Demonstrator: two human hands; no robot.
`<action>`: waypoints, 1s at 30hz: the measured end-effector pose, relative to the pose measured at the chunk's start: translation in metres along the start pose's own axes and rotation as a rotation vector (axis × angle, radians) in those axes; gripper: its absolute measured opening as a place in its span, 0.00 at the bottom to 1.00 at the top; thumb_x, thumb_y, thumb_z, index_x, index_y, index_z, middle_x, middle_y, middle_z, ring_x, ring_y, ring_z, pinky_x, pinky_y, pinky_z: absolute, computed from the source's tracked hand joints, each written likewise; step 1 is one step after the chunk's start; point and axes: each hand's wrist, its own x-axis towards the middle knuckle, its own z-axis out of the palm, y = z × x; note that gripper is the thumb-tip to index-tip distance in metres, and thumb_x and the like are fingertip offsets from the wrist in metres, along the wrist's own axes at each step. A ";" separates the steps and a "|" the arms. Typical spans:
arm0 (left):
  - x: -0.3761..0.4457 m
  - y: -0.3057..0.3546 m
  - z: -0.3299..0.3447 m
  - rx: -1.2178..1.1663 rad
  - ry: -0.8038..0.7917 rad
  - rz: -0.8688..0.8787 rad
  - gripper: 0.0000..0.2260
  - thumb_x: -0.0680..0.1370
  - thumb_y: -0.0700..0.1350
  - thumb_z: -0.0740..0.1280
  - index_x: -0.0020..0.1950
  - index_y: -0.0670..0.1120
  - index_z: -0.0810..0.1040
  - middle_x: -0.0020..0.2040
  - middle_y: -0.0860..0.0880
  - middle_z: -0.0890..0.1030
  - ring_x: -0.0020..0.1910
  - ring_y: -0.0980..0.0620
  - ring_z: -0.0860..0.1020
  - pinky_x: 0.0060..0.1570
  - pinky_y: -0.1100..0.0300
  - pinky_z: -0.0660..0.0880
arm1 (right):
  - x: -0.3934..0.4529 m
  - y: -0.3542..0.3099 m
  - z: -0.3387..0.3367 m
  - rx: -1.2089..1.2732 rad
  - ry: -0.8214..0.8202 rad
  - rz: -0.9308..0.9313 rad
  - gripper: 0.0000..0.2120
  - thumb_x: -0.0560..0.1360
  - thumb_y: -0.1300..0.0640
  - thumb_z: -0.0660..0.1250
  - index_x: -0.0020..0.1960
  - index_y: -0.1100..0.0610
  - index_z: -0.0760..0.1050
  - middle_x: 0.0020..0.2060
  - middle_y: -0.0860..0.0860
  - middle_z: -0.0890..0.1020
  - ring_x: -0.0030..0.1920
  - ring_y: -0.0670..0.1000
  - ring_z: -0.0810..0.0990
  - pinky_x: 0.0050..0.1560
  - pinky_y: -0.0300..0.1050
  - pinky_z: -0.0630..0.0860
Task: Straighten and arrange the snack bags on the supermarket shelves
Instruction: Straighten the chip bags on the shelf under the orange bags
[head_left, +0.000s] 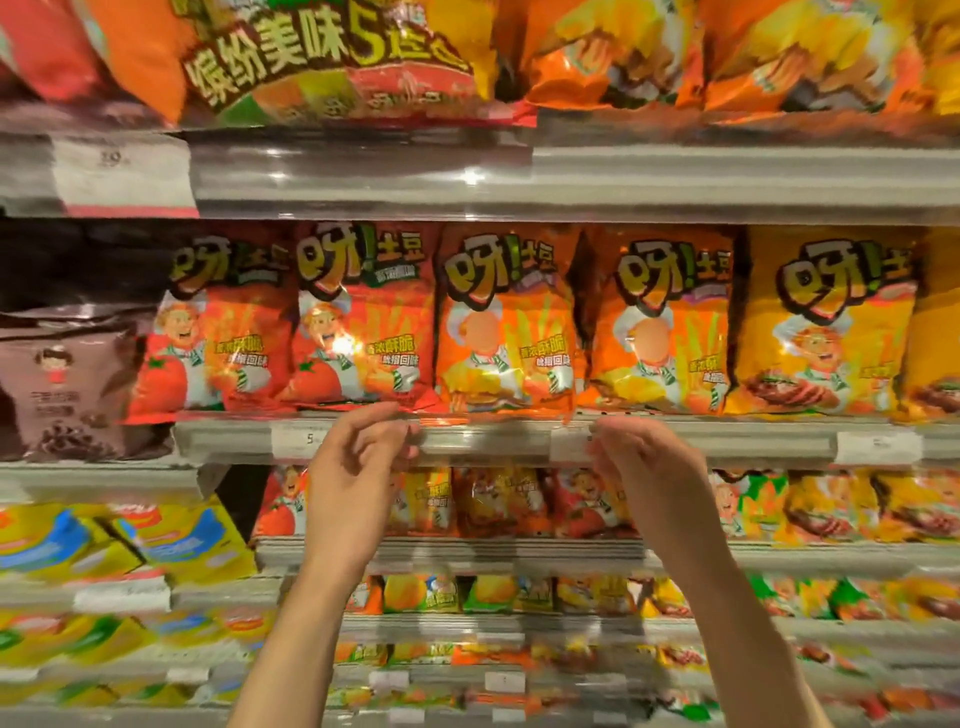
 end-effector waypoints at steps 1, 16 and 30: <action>0.001 0.001 0.000 0.028 0.008 0.020 0.07 0.81 0.37 0.68 0.56 0.46 0.81 0.44 0.50 0.87 0.42 0.56 0.85 0.42 0.70 0.78 | 0.001 0.001 0.001 -0.041 -0.007 -0.035 0.13 0.82 0.55 0.67 0.40 0.46 0.82 0.36 0.43 0.85 0.38 0.41 0.83 0.40 0.30 0.75; 0.010 -0.035 -0.050 0.115 -0.048 0.034 0.06 0.82 0.37 0.67 0.56 0.43 0.82 0.45 0.47 0.87 0.44 0.53 0.85 0.44 0.65 0.79 | -0.027 0.025 0.027 -0.078 -0.002 0.079 0.07 0.82 0.57 0.67 0.51 0.50 0.84 0.41 0.41 0.86 0.42 0.40 0.84 0.41 0.29 0.76; 0.025 -0.136 -0.109 0.361 -0.124 -0.219 0.06 0.82 0.41 0.67 0.55 0.51 0.80 0.49 0.53 0.84 0.48 0.61 0.82 0.50 0.60 0.77 | -0.053 0.086 0.125 -0.162 -0.235 0.344 0.08 0.81 0.65 0.66 0.50 0.55 0.81 0.46 0.55 0.85 0.45 0.51 0.81 0.47 0.37 0.74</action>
